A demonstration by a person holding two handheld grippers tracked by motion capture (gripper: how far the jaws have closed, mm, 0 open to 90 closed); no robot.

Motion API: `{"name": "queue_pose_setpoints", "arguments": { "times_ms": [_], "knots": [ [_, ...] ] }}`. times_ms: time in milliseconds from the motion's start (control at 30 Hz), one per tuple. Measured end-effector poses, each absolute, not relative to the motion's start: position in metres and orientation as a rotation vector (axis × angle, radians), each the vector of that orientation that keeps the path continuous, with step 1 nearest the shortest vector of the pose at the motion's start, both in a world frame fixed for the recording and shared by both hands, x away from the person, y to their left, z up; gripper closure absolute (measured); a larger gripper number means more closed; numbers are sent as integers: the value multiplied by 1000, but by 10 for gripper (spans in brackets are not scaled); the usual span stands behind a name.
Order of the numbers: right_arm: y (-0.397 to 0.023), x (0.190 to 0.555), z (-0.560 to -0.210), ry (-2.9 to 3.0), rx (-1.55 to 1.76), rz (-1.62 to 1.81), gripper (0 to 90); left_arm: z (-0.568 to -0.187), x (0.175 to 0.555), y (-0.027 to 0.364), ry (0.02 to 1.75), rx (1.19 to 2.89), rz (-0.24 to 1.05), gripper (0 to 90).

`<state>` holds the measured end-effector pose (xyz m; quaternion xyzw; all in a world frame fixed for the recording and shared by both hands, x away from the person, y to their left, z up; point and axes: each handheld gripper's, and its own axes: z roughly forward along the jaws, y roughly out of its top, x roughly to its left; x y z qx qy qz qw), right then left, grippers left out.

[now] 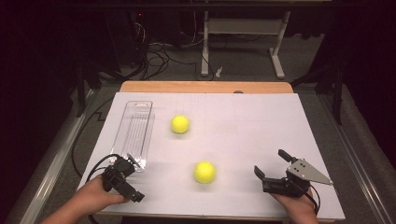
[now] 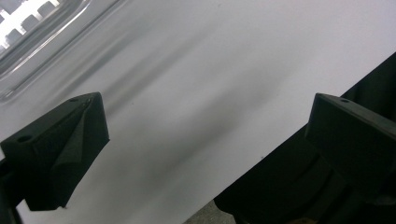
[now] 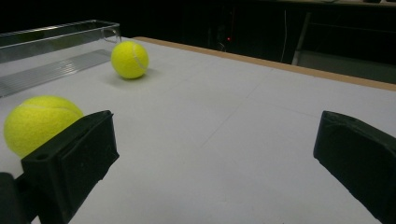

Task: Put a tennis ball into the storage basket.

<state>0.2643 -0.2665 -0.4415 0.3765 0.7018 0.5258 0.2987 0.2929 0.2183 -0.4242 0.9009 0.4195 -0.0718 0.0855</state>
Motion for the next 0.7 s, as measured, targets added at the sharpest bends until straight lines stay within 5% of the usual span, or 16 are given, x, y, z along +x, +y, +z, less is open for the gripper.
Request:
{"name": "queue_pose_setpoints", "arguments": {
  "times_ms": [700],
  "knots": [
    [-265, 264, -442, 1870, 999, 1396, 1, -413, 300, 176, 1131, 2710, -245, 6]
  ]
}}
